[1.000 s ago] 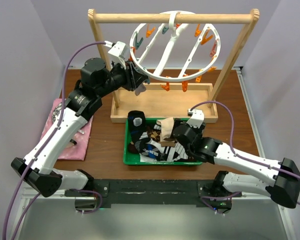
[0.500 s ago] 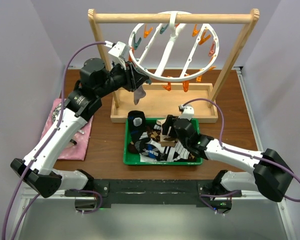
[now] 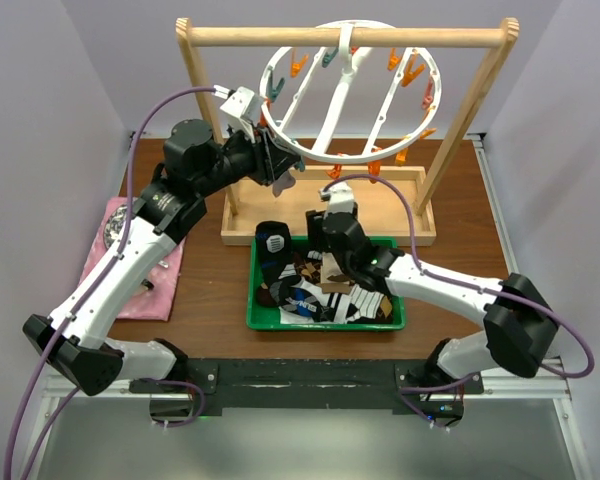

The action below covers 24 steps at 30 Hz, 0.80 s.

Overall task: Clip the socks to the hanger
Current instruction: Pick up the sock from the bin.

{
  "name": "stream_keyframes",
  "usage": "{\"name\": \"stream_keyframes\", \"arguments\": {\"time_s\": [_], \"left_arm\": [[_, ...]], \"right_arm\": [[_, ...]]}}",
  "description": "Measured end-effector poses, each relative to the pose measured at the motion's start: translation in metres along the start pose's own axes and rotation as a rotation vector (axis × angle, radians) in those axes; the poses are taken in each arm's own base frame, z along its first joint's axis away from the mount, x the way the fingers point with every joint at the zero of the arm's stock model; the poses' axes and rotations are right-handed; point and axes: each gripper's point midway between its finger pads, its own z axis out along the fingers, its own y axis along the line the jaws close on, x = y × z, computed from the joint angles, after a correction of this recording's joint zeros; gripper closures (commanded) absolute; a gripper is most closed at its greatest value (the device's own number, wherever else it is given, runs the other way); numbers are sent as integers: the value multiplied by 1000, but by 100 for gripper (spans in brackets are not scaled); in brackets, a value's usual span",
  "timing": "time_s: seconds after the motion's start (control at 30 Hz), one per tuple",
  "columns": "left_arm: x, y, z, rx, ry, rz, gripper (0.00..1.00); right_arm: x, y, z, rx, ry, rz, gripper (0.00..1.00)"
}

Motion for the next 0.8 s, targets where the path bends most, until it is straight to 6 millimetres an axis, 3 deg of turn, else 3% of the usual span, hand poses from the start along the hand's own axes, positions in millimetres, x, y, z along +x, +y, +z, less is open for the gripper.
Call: {"name": "stream_keyframes", "arguments": {"time_s": [0.1,0.23,0.37,0.53,0.8], "left_arm": [[1,0,0,0,0,0,100],[0,0,1,1,-2,1,100],[-1,0,1,4,-6,2,100],[0,-1,0,7,-7,3,100],[0,-2,-2,10,-11,4,100]], "right_arm": [[-3,15,3,-8,1,-127,34],[17,28,7,-13,56,-281,36],[45,22,9,17,143,-391,40],[56,10,8,57,184,-431,46],[59,9,9,61,193,-437,83]]}}
